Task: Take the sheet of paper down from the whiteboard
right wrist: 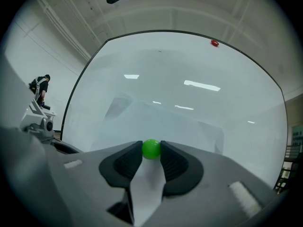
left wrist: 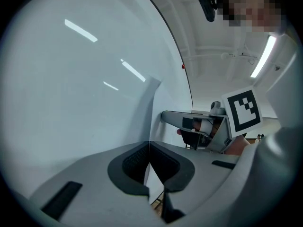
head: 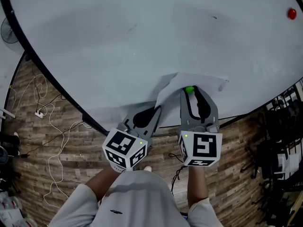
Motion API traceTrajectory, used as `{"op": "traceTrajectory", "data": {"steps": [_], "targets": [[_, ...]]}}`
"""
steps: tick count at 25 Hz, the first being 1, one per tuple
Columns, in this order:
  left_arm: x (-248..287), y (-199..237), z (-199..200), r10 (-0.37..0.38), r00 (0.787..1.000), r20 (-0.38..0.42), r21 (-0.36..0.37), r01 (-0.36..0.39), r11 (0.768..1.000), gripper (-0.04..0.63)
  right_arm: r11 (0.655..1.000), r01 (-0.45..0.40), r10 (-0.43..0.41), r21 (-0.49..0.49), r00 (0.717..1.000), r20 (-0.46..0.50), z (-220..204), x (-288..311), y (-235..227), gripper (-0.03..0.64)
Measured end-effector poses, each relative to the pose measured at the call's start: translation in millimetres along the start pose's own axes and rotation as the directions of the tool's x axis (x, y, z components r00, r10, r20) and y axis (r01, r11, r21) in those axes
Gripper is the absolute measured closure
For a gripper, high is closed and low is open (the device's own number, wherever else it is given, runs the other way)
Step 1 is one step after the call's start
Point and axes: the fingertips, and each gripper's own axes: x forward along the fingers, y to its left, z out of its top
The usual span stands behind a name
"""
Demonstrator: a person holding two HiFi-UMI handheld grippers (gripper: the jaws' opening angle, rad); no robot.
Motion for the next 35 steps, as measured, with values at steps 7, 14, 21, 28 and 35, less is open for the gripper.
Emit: {"op": "traceTrajectory", "data": {"steps": [7, 14, 21, 28, 35], "targets": [[-9.0, -1.4, 4.0, 0.010, 1.000, 0.023, -0.010, -0.010, 1.000, 0.589, 0.999, 0.028, -0.028, 0.035, 1.000, 0.012, 2.3, -19.9, -6.2, 0.486], [-21.5, -1.5, 2.5, 0.007, 0.999, 0.032, -0.033, -0.006, 0.999, 0.589, 0.994, 0.093, -0.093, 0.054, 0.996, -0.005, -7.1, -51.1, -14.6, 0.486], [-32.8, -1.7, -2.4, 0.004, 0.999, 0.034, -0.024, -0.004, 1.000, 0.589, 0.983, 0.168, -0.167, 0.069, 0.986, -0.012, -27.7, -94.4, -30.9, 0.486], [-42.3, -12.0, -15.8, -0.025, 1.000, -0.005, -0.011, 0.025, 1.000, 0.589, 0.968, 0.234, -0.227, 0.088, 0.970, -0.082, -60.0, -134.9, -41.5, 0.486], [-46.5, -17.2, -40.7, -0.048, 0.997, -0.056, -0.041, 0.046, 0.998, 0.589, 0.948, 0.295, -0.279, 0.122, 0.951, -0.133, -86.4, -164.1, -43.3, 0.486]]}}
